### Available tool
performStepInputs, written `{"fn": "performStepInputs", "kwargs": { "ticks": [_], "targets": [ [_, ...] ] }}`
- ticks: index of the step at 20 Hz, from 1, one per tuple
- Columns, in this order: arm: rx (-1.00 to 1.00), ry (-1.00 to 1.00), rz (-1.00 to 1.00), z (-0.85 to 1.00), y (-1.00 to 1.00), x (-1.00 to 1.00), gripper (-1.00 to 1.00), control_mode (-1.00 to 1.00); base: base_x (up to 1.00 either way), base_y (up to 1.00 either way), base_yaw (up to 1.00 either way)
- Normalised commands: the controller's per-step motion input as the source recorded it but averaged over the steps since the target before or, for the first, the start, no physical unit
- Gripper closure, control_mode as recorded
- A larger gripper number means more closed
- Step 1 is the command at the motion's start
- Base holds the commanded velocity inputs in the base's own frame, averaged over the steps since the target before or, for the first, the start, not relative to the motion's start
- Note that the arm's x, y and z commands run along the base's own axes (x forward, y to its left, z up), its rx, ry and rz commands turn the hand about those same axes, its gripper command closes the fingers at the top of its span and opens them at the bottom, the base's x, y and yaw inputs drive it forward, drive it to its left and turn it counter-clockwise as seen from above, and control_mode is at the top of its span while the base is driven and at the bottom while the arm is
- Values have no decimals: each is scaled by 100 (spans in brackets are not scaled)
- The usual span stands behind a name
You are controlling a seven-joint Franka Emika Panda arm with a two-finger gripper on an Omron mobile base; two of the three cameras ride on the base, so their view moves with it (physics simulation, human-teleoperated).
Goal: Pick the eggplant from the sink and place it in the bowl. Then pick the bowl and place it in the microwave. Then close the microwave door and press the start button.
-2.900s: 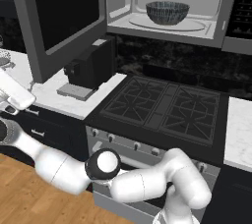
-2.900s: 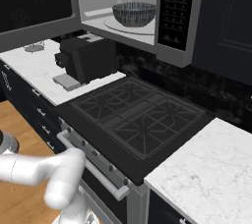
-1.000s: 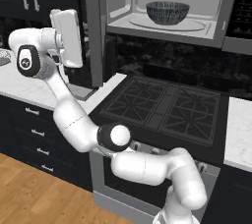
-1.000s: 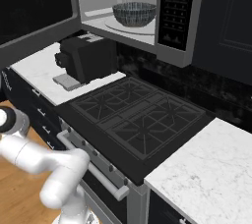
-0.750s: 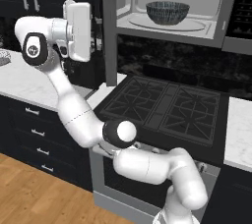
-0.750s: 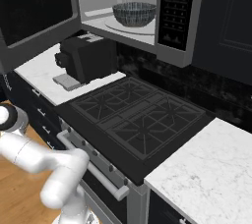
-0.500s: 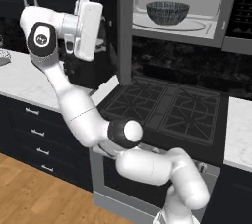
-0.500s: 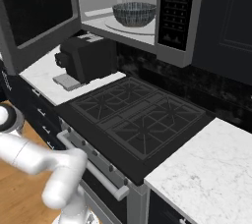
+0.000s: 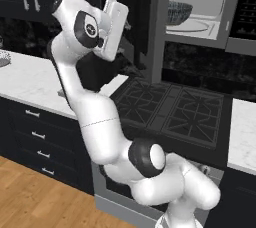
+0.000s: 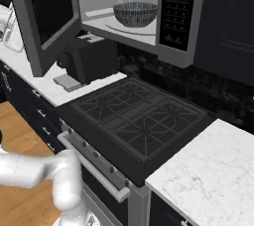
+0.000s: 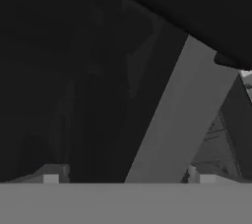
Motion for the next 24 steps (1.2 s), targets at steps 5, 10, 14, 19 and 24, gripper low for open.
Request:
{"fn": "performStepInputs", "kwargs": {
  "ticks": [5,10,14,19,24],
  "targets": [
    [3,-29,61,-29,-100,0,-100,-100,0,0,0],
    [5,-23,51,-14,-100,37,-100,-100,0,0,0],
    [7,-14,35,32,-91,40,-100,-100,0,0,0],
    [5,-5,24,7,-56,70,-100,-100,0,0,0],
    [0,0,0,16,-5,59,-100,-100,0,0,0]
  ]
}}
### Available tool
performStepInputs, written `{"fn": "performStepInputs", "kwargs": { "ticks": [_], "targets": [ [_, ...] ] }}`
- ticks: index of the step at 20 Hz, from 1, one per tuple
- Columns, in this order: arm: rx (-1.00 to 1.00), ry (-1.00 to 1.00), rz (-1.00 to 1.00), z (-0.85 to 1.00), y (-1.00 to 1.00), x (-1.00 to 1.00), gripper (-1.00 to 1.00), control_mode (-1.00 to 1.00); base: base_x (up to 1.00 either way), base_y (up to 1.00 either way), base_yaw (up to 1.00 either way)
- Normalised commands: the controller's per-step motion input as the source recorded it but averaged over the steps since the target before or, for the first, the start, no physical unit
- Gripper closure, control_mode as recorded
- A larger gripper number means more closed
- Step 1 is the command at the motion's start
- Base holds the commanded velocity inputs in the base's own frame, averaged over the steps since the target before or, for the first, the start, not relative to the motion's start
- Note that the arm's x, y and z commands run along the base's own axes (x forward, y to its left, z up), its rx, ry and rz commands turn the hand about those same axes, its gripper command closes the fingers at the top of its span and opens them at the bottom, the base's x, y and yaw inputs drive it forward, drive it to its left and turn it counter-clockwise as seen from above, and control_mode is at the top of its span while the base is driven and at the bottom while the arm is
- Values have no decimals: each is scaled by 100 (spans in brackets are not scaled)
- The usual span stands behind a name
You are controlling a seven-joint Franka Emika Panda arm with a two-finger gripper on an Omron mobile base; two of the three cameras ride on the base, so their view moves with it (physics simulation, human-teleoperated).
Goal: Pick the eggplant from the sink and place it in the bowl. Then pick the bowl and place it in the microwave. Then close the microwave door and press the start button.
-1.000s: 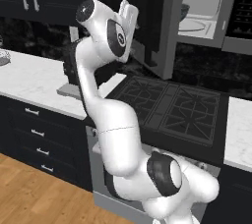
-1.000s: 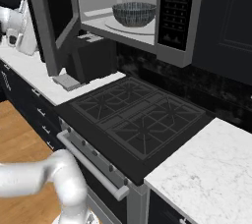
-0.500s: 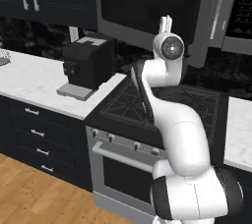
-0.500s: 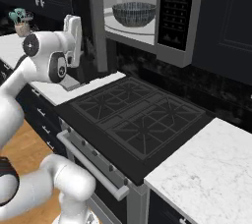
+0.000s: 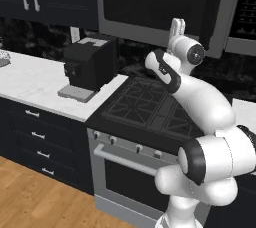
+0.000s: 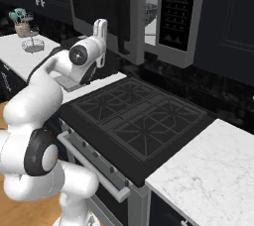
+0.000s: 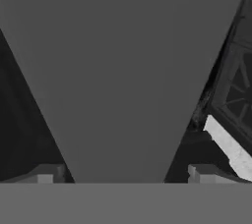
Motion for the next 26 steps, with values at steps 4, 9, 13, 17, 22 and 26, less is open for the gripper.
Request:
{"fn": "performStepInputs", "kwargs": {
  "ticks": [4,9,13,17,22,26],
  "targets": [
    [0,2,-3,32,-3,63,-100,-100,0,0,0],
    [0,2,-4,62,-3,37,-100,-100,0,0,0],
    [1,9,-3,17,-34,91,-100,-100,0,0,0],
    [5,11,-1,0,-56,100,-100,-100,0,0,0],
    [5,16,0,0,-50,92,-100,-100,0,0,0],
    [0,-2,0,36,0,-56,-100,-100,0,0,0]
  ]
}}
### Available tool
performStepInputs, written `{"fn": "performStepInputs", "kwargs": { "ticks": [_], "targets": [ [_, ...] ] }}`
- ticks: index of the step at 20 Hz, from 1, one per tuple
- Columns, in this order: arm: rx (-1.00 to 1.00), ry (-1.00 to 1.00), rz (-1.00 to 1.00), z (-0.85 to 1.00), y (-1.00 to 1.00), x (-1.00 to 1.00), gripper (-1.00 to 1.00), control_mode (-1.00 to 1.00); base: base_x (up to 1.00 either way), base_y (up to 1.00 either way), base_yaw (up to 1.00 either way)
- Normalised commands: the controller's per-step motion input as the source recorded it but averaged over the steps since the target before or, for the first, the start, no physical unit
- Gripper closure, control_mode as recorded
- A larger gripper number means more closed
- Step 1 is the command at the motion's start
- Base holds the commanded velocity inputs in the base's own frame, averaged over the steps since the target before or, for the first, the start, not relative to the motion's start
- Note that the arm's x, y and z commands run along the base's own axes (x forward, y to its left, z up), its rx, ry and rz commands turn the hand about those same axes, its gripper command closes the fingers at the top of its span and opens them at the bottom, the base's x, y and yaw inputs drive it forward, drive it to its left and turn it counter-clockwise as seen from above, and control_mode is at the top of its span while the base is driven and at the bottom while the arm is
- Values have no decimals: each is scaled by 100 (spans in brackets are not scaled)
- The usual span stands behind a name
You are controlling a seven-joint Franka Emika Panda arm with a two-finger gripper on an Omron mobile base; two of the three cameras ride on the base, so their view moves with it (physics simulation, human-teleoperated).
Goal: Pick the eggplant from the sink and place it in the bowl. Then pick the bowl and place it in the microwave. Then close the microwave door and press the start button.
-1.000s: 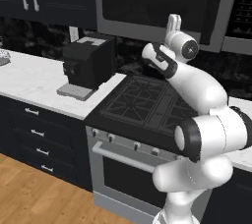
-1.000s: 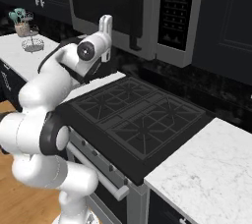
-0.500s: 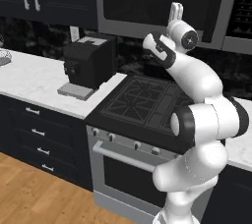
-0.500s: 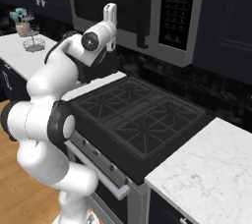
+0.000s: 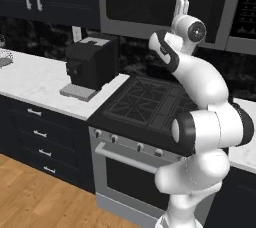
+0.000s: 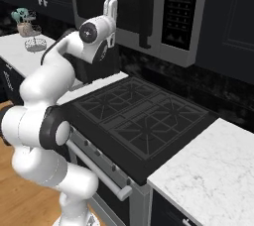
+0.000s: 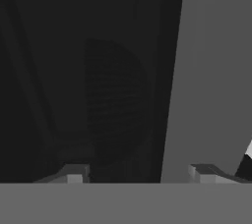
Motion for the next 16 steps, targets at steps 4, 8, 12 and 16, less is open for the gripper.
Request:
{"fn": "performStepInputs", "kwargs": {
  "ticks": [4,8,12,16],
  "targets": [
    [-11,0,0,63,5,-99,-100,-100,0,0,0],
    [-34,1,6,27,0,-98,-100,-100,0,0,0],
    [-55,17,20,14,1,-85,-100,-100,0,0,0],
    [-59,33,22,31,8,-68,100,-100,0,0,0]
  ]
}}
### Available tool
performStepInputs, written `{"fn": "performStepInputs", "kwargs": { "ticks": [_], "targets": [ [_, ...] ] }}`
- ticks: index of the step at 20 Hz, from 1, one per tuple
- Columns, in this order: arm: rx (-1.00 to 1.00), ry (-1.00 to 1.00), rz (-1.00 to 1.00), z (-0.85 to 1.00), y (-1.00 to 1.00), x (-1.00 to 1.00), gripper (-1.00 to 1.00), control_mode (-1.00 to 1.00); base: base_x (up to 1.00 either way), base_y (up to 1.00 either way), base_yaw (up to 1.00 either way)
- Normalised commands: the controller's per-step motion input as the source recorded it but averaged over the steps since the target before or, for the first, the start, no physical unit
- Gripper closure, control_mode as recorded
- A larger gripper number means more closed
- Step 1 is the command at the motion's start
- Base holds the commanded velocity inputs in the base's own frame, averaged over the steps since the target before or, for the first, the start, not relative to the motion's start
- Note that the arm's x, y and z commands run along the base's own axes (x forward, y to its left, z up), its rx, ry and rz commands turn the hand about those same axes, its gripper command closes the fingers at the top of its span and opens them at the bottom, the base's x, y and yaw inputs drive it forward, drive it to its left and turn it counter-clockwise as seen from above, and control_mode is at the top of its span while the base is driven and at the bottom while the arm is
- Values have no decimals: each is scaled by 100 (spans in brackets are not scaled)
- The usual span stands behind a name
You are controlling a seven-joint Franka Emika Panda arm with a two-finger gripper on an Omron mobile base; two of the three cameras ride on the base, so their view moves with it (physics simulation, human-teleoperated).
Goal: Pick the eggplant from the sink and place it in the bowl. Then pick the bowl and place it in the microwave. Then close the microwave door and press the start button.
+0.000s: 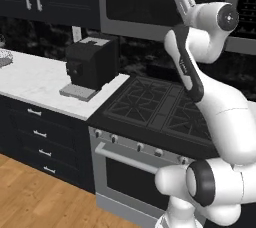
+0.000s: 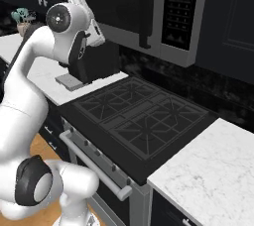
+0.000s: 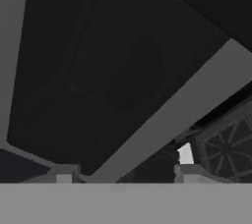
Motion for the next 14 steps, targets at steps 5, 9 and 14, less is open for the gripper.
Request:
{"fn": "performStepInputs", "kwargs": {
  "ticks": [5,9,14],
  "targets": [
    [-59,21,17,17,6,-63,100,-100,0,0,0],
    [-63,-4,5,-11,6,-70,100,-100,0,0,0],
    [-48,-13,5,-2,0,-74,100,-100,0,0,0]
  ]
}}
